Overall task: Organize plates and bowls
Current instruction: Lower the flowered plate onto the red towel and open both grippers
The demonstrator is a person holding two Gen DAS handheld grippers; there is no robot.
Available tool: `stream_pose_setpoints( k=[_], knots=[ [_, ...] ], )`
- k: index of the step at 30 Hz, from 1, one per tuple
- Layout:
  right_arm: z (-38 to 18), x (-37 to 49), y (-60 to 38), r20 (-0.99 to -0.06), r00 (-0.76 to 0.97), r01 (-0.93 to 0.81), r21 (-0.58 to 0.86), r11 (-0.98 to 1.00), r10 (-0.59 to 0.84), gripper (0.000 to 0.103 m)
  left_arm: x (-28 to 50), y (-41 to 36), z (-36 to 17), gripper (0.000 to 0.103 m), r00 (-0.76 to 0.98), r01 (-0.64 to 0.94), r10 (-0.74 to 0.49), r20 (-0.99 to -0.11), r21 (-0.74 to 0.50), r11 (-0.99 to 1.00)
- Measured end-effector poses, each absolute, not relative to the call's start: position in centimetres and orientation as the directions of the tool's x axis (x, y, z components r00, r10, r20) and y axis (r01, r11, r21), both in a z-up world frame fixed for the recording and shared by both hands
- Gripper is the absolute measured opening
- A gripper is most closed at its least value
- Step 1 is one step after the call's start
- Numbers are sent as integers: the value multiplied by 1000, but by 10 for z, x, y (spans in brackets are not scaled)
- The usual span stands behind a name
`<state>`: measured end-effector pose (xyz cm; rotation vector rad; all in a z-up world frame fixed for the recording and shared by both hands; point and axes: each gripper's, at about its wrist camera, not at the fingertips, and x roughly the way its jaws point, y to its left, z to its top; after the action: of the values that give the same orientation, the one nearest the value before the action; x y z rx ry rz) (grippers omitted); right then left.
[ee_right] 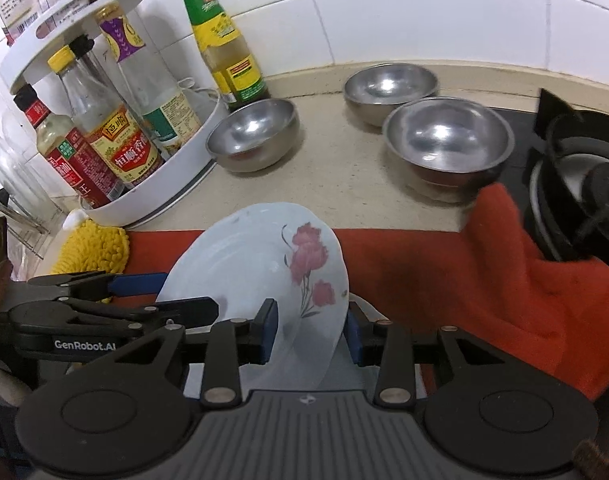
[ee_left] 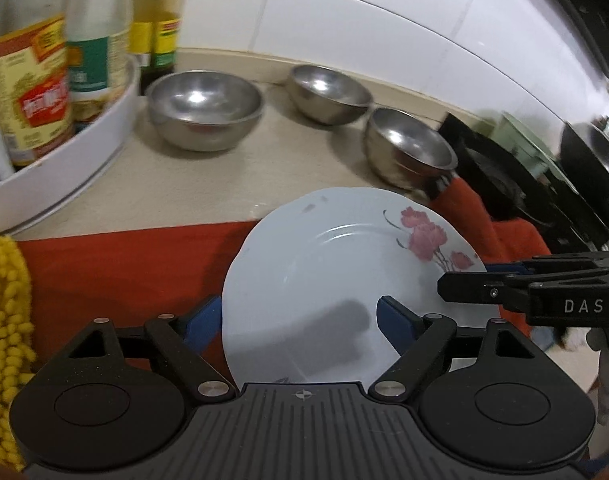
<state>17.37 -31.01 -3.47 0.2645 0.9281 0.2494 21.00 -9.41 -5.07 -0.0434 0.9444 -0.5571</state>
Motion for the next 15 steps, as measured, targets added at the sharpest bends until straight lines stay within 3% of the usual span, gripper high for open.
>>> stream_pose_setpoints(
  k=[11, 15],
  knots=[
    [-44, 139, -334, -788, 567, -7, 285, 959, 238, 34, 190, -121, -54, 84, 391, 526, -516, -762, -275, 805],
    [-41, 130, -339, -776, 593, -6, 264, 965, 215, 34, 182, -125, -46, 86, 438, 548, -501, -747, -220, 807]
  ],
)
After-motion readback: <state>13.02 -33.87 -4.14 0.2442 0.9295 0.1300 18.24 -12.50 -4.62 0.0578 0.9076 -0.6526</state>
